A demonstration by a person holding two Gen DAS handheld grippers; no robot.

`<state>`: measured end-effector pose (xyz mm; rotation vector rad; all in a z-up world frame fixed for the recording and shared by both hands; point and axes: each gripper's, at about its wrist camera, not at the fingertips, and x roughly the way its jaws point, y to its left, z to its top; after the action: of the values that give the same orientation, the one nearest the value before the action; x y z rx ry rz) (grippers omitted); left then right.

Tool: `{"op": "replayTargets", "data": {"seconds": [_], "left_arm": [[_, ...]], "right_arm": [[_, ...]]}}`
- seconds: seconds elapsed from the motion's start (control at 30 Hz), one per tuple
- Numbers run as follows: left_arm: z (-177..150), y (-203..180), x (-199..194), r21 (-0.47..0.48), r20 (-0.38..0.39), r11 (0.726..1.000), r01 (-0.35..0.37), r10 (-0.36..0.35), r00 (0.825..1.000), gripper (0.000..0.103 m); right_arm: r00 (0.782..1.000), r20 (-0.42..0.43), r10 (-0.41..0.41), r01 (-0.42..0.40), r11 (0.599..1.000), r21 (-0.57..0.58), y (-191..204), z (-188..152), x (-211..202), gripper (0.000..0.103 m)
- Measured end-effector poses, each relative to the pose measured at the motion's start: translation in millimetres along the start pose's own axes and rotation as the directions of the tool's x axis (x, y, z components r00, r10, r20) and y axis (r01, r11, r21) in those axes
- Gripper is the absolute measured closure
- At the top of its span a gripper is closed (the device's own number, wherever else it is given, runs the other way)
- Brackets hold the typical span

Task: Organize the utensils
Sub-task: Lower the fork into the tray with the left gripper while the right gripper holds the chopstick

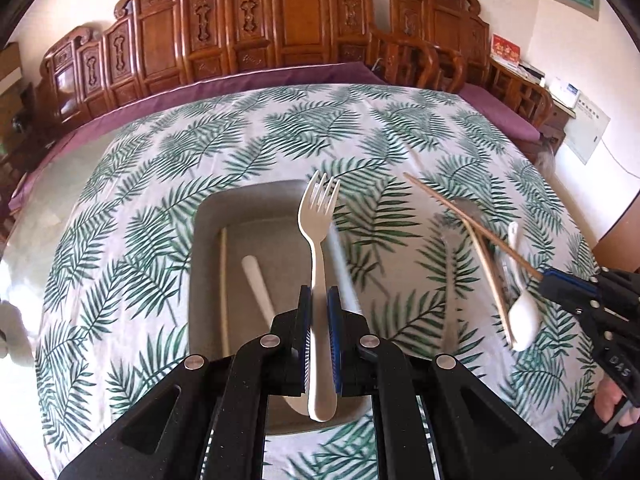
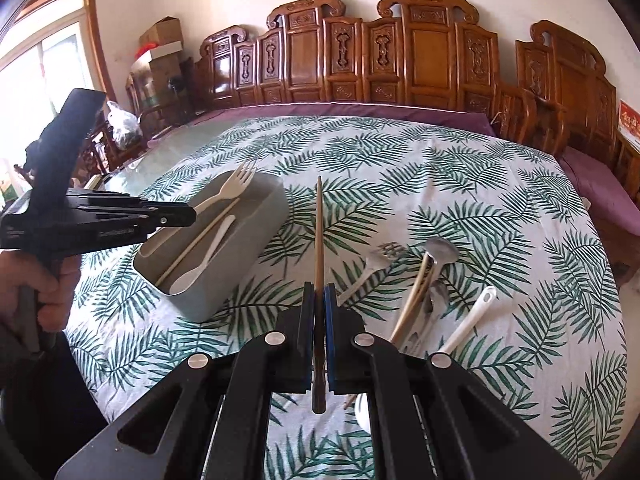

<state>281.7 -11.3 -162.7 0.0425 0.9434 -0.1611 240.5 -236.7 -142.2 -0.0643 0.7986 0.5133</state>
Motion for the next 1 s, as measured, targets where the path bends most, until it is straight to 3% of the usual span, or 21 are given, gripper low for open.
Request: {"op": "replayTargets", "data": {"seconds": [0.53, 0.9, 1.0], "left_arm": [[-18, 32, 43, -0.046, -0.062, 0.998, -0.042, 0.039, 0.997, 0.096], [-18, 47, 44, -0.093, -0.063, 0.996, -0.014, 0.008, 0.998, 0.095], [-16, 49, 37, -0.097, -0.047, 0.995, -0.005, 0.001, 0.999, 0.089]], "right_arm": [[0.999, -0.036, 0.026, -0.027, 0.999, -0.033, 20, 1, 13, 0.097], [0.998, -0.059, 0.014, -0.017, 0.999, -0.048, 32, 4, 22, 0.097], [0.998, -0.061, 0.012, -0.015, 0.999, -0.051, 37, 8, 24, 0.097]]}}
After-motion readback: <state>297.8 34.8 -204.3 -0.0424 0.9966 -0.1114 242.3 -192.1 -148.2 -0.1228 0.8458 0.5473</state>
